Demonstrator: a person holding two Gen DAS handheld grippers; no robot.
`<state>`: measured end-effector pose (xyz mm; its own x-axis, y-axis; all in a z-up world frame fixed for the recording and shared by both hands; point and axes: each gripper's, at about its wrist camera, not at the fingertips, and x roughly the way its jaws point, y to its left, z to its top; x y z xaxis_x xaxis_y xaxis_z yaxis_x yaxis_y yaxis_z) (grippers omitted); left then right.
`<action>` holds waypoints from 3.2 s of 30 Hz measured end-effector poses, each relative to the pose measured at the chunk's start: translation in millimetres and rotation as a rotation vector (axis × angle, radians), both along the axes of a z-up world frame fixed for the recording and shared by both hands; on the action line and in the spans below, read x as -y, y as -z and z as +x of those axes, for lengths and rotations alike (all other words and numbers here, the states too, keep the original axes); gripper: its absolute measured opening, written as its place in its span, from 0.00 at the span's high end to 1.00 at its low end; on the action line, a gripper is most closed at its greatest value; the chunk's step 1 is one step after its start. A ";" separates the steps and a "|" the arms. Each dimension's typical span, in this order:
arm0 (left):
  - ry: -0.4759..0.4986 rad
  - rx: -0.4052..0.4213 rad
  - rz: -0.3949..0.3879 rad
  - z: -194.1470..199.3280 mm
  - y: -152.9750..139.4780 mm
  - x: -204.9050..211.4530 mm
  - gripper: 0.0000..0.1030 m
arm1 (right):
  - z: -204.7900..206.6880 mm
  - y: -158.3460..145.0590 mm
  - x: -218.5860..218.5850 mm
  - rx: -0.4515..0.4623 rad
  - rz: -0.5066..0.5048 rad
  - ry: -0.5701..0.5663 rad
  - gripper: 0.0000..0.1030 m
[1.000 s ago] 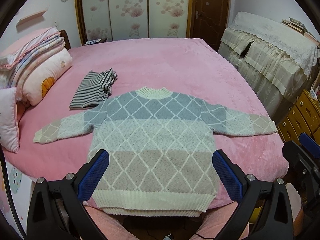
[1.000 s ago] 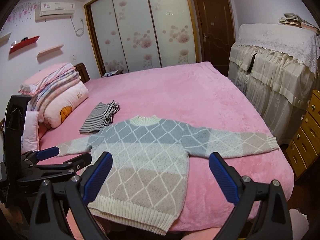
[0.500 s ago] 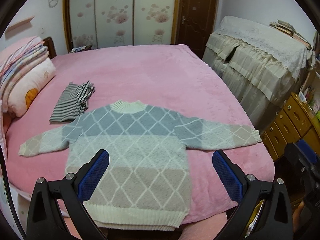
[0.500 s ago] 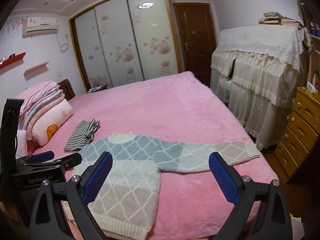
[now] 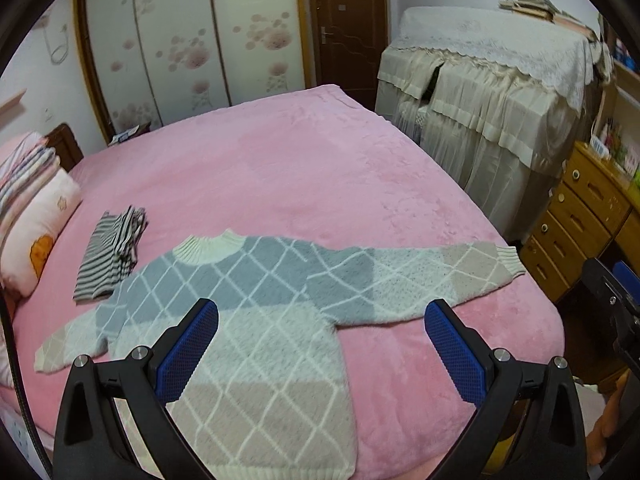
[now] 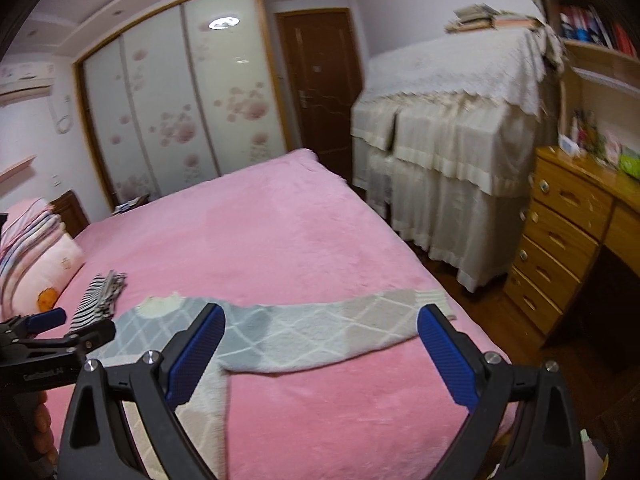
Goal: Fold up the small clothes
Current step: 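Move the right tool to the sweater sleeve cuff and grasp it, then lift the cuff with the right tool and lay it across the sweater body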
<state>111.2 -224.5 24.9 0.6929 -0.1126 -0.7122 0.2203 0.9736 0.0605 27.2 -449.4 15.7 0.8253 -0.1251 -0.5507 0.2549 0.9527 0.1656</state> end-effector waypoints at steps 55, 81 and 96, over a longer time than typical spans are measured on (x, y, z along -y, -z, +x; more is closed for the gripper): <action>-0.156 -0.122 -0.090 105.9 141.6 13.4 0.01 | 120.9 85.9 68.2 0.004 0.266 -0.048 0.91; -0.494 -0.212 -0.231 63.5 179.4 -242.8 0.01 | 168.4 157.5 -255.0 -0.235 0.061 -0.545 0.91; -0.503 -0.282 -0.267 73.1 209.8 -266.4 0.01 | 181.5 214.1 -300.7 -0.431 0.087 -0.646 0.71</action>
<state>184.3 41.8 -184.9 0.4972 -0.0206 -0.8674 -0.2963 0.9356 -0.1921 208.8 -148.7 -198.5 0.4311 0.3653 -0.8250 -0.2870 0.9224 0.2584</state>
